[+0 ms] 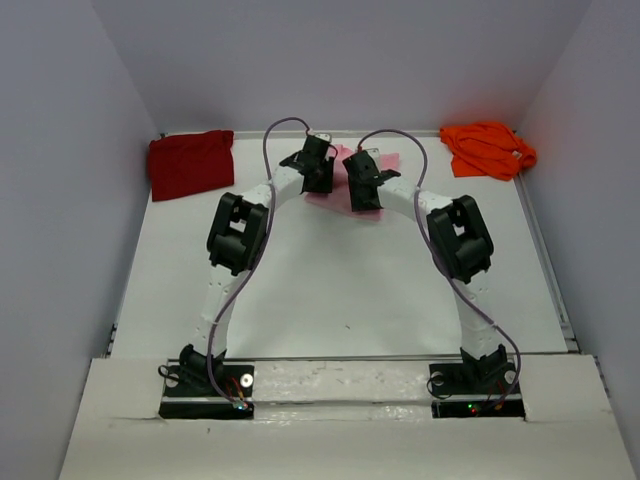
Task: Fold and stack the t-shirts
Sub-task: Fold the tshirt
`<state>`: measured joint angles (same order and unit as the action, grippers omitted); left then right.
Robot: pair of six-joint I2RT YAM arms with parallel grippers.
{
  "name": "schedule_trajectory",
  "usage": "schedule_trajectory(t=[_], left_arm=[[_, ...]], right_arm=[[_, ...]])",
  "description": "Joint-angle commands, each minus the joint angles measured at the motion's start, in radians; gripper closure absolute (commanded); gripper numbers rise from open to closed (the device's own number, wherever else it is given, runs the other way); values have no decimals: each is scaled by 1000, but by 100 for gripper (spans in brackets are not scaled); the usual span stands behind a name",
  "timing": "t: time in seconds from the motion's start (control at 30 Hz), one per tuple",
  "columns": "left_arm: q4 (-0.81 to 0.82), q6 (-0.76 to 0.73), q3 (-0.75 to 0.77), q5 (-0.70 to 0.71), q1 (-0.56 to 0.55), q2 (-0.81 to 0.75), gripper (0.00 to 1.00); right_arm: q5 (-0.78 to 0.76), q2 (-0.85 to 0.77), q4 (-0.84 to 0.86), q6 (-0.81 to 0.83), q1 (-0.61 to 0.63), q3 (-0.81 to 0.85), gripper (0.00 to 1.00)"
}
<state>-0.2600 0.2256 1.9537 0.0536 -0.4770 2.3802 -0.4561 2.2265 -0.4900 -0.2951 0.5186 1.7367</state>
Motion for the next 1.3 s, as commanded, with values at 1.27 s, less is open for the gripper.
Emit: schedule_trajectory(t=[1.27], left_arm=[[-59,162,-825,-14,-265,-657,47]], right_arm=[[172,-786,-22,-274,261,-844,41]])
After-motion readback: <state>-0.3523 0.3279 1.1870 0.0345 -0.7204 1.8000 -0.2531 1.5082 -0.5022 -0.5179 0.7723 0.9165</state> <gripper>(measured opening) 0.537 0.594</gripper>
